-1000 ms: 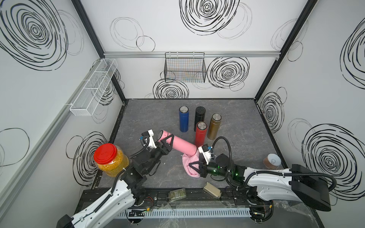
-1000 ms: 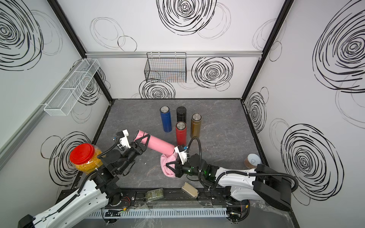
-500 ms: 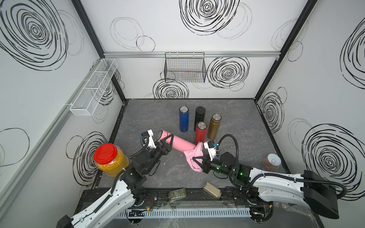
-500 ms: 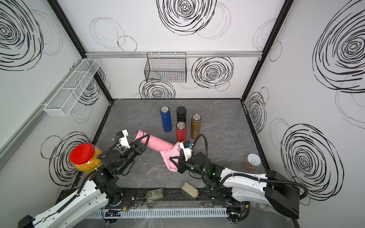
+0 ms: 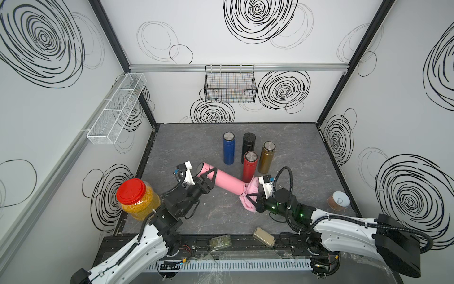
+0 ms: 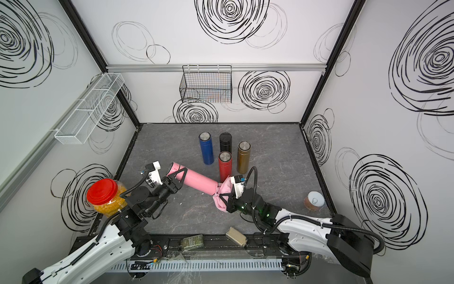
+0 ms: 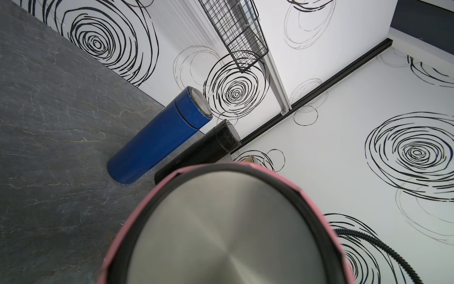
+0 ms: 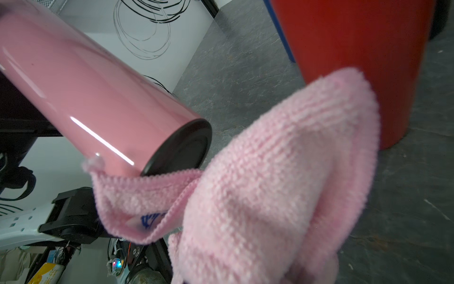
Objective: Wipe the surface of the thermos
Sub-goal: Wipe the dirt from the surface of the thermos.
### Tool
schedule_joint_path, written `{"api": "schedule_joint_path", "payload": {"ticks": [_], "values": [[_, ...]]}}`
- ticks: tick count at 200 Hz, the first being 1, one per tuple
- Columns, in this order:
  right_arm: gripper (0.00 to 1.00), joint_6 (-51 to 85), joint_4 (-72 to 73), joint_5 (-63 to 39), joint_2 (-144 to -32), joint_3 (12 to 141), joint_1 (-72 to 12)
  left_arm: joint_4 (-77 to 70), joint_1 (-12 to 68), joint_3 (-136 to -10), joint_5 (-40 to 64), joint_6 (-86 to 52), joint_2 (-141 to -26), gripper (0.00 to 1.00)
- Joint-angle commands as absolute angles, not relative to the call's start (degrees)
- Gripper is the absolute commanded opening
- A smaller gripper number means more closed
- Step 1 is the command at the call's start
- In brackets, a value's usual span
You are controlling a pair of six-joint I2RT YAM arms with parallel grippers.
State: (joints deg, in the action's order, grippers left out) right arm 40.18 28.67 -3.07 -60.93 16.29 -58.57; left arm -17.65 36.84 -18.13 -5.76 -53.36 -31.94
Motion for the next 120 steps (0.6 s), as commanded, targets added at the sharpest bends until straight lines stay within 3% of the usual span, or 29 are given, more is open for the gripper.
{"api": "schedule_joint_path", "payload": {"ticks": [1,66,96,120], "values": [[0.0,37.2,33.8,-8.2,-64.7,20.4,-59.8,-24.4,36.7,-20.6,-4.9,-53.7,-31.8,0.0],[0.0,34.8,35.7,-13.9,-71.6,23.0,-68.8,-22.8,36.5,-21.8,-5.7,-51.8,-32.4,0.0],[0.0,35.9,30.8,-10.1,-64.5,19.7,-69.3,-19.6,36.5,-23.4,-7.5,-49.1,-32.9,0.0],[0.0,38.4,17.9,-0.5,-54.4,18.0,-69.0,-14.8,36.5,-25.6,-10.7,-46.2,-32.8,0.0]]}}
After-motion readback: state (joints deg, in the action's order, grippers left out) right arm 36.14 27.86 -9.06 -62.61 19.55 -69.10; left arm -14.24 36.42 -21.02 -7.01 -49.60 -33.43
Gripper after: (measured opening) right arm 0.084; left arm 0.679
